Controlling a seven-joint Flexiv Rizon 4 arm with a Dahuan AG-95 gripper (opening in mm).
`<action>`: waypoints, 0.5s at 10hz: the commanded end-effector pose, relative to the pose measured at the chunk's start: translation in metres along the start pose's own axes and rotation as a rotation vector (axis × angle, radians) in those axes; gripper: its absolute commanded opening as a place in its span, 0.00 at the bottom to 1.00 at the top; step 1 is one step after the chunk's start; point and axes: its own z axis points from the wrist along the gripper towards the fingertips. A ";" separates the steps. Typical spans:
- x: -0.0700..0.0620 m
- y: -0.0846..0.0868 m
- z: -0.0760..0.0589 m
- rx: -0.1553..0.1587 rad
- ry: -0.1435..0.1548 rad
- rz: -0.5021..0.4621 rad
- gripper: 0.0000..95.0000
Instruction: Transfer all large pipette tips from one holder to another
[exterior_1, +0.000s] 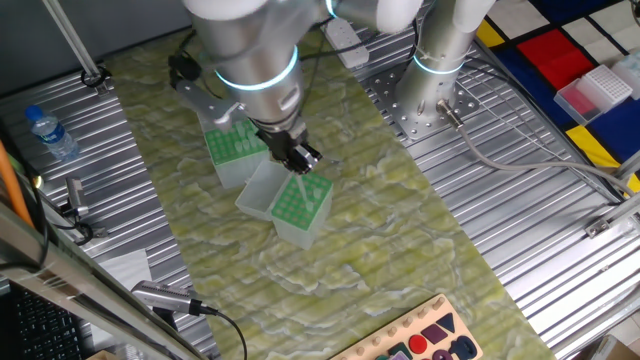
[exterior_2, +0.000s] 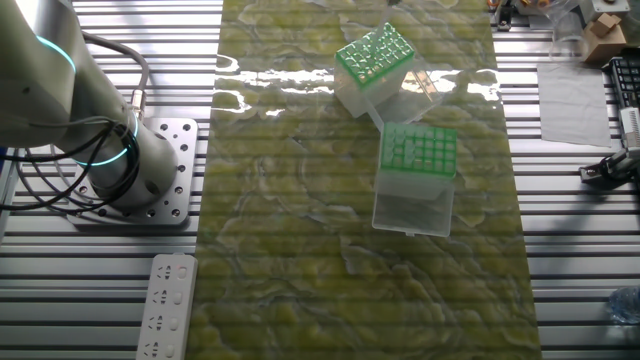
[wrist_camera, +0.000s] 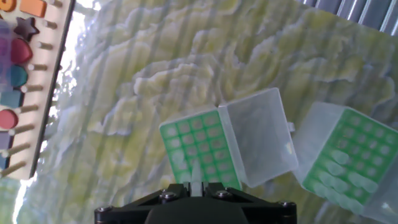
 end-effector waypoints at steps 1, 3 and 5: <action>-0.002 -0.001 -0.009 0.008 0.019 -0.011 0.00; -0.001 -0.001 -0.018 0.028 0.041 -0.037 0.00; 0.000 -0.002 -0.025 0.086 0.082 -0.141 0.00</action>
